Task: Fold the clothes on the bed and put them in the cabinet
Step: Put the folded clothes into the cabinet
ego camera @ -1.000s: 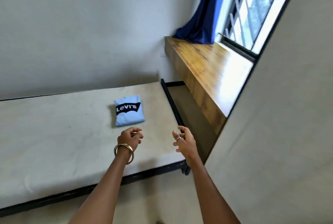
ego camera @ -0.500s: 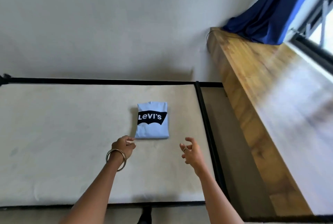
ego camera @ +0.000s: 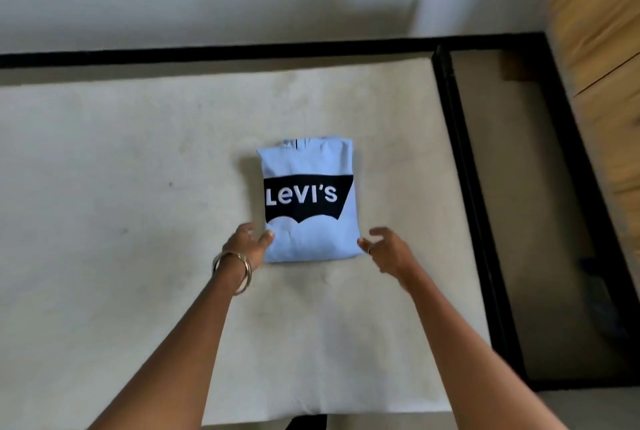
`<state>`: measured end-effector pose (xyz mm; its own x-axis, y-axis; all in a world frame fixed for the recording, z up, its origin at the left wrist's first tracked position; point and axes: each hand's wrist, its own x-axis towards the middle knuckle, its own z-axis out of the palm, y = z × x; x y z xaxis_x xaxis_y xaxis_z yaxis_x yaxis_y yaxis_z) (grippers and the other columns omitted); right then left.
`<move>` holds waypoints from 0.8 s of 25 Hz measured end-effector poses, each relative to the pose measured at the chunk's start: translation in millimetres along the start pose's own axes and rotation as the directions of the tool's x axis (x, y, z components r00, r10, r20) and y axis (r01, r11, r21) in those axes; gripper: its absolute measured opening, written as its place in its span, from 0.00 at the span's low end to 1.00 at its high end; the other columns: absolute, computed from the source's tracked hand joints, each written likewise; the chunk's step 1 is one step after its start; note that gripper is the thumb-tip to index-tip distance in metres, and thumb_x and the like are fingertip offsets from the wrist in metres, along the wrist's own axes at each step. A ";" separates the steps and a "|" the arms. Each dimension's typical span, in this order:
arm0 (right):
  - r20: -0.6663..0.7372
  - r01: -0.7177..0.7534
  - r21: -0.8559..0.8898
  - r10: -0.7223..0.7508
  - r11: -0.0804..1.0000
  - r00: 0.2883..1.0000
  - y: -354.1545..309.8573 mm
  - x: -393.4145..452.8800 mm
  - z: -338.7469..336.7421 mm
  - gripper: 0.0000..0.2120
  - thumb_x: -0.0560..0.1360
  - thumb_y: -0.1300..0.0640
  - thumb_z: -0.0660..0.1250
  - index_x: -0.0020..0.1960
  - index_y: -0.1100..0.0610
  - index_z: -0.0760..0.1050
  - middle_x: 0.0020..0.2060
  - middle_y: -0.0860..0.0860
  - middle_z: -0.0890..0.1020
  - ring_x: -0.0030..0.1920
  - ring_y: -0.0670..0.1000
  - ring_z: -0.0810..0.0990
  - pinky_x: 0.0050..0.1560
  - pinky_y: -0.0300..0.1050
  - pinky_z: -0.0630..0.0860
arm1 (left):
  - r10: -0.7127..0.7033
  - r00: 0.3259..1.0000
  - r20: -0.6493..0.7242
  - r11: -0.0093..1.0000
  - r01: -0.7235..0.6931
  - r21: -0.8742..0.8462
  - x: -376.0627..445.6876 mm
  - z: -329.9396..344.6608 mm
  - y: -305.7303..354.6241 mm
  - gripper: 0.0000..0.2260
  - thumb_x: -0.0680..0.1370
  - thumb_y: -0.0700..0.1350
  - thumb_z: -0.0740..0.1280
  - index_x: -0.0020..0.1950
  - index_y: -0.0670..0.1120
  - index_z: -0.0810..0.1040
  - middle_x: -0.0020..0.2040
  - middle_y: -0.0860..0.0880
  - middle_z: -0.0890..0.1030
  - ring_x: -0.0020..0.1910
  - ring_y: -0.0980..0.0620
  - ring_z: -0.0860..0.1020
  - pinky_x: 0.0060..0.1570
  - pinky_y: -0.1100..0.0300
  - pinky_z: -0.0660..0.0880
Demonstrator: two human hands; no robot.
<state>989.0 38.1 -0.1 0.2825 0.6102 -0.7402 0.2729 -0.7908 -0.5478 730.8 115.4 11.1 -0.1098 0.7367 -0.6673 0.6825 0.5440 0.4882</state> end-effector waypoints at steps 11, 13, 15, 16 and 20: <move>-0.145 -0.020 0.160 0.043 0.987 0.988 9.4 164.3 89.4 0.46 0.67 0.31 0.70 0.76 0.51 0.56 0.70 0.51 0.71 0.70 0.57 0.69 0.71 0.64 0.61 | -0.062 0.994 -0.093 0.893 0.013 -0.450 171.2 102.0 -28.3 0.23 0.74 0.61 0.69 0.64 0.50 0.75 0.54 0.54 0.81 0.54 0.54 0.79 0.58 0.58 0.74; -0.041 -0.038 0.367 0.057 0.929 0.998 17.2 155.7 78.4 0.36 0.66 0.39 0.76 0.68 0.53 0.71 0.58 0.49 0.82 0.57 0.53 0.81 0.64 0.57 0.75 | -0.060 0.997 0.054 0.845 0.079 -0.529 162.3 96.6 -33.2 0.21 0.71 0.59 0.72 0.58 0.49 0.80 0.52 0.49 0.84 0.53 0.50 0.82 0.58 0.52 0.77; 0.063 -0.062 0.440 0.038 0.896 0.997 17.3 136.3 60.0 0.18 0.69 0.48 0.77 0.55 0.54 0.81 0.47 0.50 0.86 0.47 0.51 0.86 0.57 0.53 0.80 | -0.065 0.973 0.220 0.778 0.188 -0.600 145.9 89.8 -31.6 0.22 0.69 0.57 0.73 0.58 0.47 0.82 0.54 0.44 0.84 0.54 0.45 0.82 0.61 0.47 0.75; 0.086 -0.053 0.465 0.015 0.884 0.996 17.1 121.8 50.3 0.13 0.71 0.51 0.77 0.53 0.54 0.81 0.46 0.50 0.87 0.45 0.51 0.86 0.55 0.52 0.81 | -0.047 0.963 0.264 0.753 0.208 -0.624 135.3 89.3 -30.7 0.21 0.70 0.56 0.72 0.60 0.46 0.82 0.56 0.42 0.83 0.56 0.43 0.81 0.63 0.46 0.74; 0.037 0.016 0.574 -0.046 0.818 0.998 34.0 37.7 5.9 0.14 0.74 0.56 0.74 0.58 0.55 0.80 0.47 0.50 0.87 0.46 0.51 0.86 0.53 0.50 0.82 | 0.033 0.945 0.325 0.720 0.203 -0.664 53.3 94.0 -9.5 0.17 0.75 0.51 0.69 0.61 0.44 0.81 0.58 0.40 0.82 0.59 0.41 0.79 0.64 0.46 0.73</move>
<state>1003.6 33.9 -49.0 0.2355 0.6437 -0.7281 -0.3001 -0.6644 -0.6844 786.3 111.7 -82.0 0.1535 0.5835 -0.7974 -0.0107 0.8079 0.5892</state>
